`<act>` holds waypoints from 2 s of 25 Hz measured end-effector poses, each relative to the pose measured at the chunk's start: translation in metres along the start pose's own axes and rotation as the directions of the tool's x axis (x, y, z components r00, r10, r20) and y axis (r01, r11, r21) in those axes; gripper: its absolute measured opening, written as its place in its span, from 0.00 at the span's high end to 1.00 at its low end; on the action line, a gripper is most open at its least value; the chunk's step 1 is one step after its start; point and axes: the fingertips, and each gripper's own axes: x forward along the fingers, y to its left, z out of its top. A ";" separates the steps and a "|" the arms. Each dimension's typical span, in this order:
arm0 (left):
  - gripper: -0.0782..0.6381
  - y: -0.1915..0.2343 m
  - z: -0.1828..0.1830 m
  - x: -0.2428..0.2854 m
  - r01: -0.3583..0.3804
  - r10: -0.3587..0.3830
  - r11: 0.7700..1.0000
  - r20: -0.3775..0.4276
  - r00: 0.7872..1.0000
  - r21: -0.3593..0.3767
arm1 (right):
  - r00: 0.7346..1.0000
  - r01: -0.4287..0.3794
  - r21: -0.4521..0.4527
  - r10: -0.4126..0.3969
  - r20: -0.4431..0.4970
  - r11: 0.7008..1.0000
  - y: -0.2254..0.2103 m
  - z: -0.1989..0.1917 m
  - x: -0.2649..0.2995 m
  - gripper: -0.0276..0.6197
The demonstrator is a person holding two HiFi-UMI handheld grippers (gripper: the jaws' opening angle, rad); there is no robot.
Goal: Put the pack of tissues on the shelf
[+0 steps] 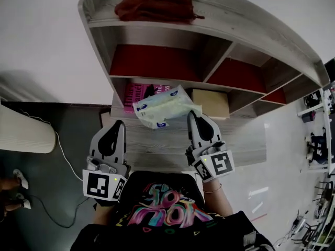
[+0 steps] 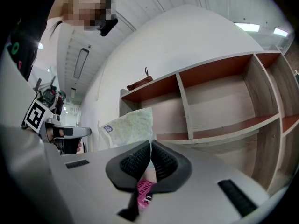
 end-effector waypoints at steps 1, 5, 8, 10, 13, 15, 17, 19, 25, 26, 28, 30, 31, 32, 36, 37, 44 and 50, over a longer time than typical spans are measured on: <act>0.86 0.002 0.000 0.002 -0.003 0.003 1.000 -0.001 1.000 0.000 | 1.000 -0.001 0.005 0.001 -0.001 1.000 -0.001 0.000 0.003 0.93; 0.86 0.006 0.005 0.011 0.011 -0.011 1.000 -0.004 1.000 0.003 | 1.000 0.009 0.025 -0.009 -0.006 1.000 -0.003 -0.001 0.008 0.93; 0.86 0.006 0.007 0.017 0.035 -0.035 0.999 -0.013 0.999 0.000 | 1.000 0.024 0.041 -0.024 -0.013 0.999 -0.003 -0.003 0.011 0.93; 0.86 0.006 0.006 0.021 0.048 -0.048 0.999 -0.019 0.999 -0.002 | 0.999 0.029 0.047 -0.029 -0.013 0.998 -0.004 -0.002 0.014 0.93; 0.86 0.008 0.005 0.025 0.060 -0.060 0.998 -0.020 0.998 -0.007 | 0.999 0.039 0.044 -0.039 -0.007 0.998 -0.005 0.001 0.018 0.93; 0.86 0.011 0.004 0.027 0.064 -0.064 0.998 -0.018 0.998 -0.007 | 0.999 0.047 0.044 -0.047 0.000 0.998 -0.006 0.003 0.020 0.93; 0.86 0.014 0.005 0.028 0.063 -0.063 0.998 -0.015 0.998 -0.006 | 0.999 0.053 0.047 -0.053 0.007 0.998 -0.007 0.005 0.023 0.93; 0.86 0.018 0.005 0.029 0.060 -0.060 0.998 -0.011 0.998 -0.007 | 0.998 0.057 0.047 -0.058 0.016 0.997 -0.008 0.008 0.026 0.93; 0.86 0.023 0.002 0.028 0.065 -0.065 0.998 -0.015 0.998 -0.013 | 0.996 0.065 0.039 -0.067 0.051 0.997 -0.008 0.023 0.041 0.93; 0.86 0.024 0.002 0.029 0.068 -0.068 0.998 -0.014 0.998 -0.015 | 0.996 0.065 0.040 -0.068 0.057 0.997 -0.008 0.024 0.045 0.93; 0.86 0.024 0.001 0.030 0.074 -0.074 0.997 -0.012 0.997 -0.017 | 0.995 0.071 0.041 -0.074 0.072 0.997 -0.009 0.028 0.053 0.93; 0.86 0.024 0.001 0.031 0.079 -0.079 0.997 -0.010 0.997 -0.017 | 0.992 0.087 0.035 -0.090 0.088 0.996 -0.009 0.037 0.060 0.93; 0.86 0.024 0.000 0.031 0.082 -0.082 0.996 -0.009 0.997 -0.018 | 0.991 0.094 0.034 -0.097 0.096 0.995 -0.009 0.039 0.064 0.93; 0.86 0.024 0.000 0.031 0.085 -0.085 0.996 -0.008 0.996 -0.019 | 0.989 0.101 0.033 -0.104 0.104 0.994 -0.009 0.041 0.067 0.93; 0.86 0.022 0.000 0.029 0.097 -0.097 0.995 -0.006 0.995 -0.025 | 0.981 0.130 0.017 -0.131 0.145 0.991 -0.009 0.042 0.080 0.93; 0.86 0.022 0.001 0.029 0.100 -0.100 0.995 -0.005 0.995 -0.024 | 0.978 0.138 0.018 -0.139 0.155 0.990 -0.010 0.041 0.082 0.93; 0.86 0.015 0.000 0.029 0.114 -0.114 0.993 -0.003 0.993 -0.024 | 0.962 0.193 -0.002 -0.188 0.198 0.981 -0.017 0.041 0.095 0.93; 0.86 0.004 0.003 0.025 0.135 -0.135 0.991 -0.001 0.991 -0.022 | 0.946 0.268 -0.002 -0.263 0.188 0.963 -0.029 0.037 0.100 0.94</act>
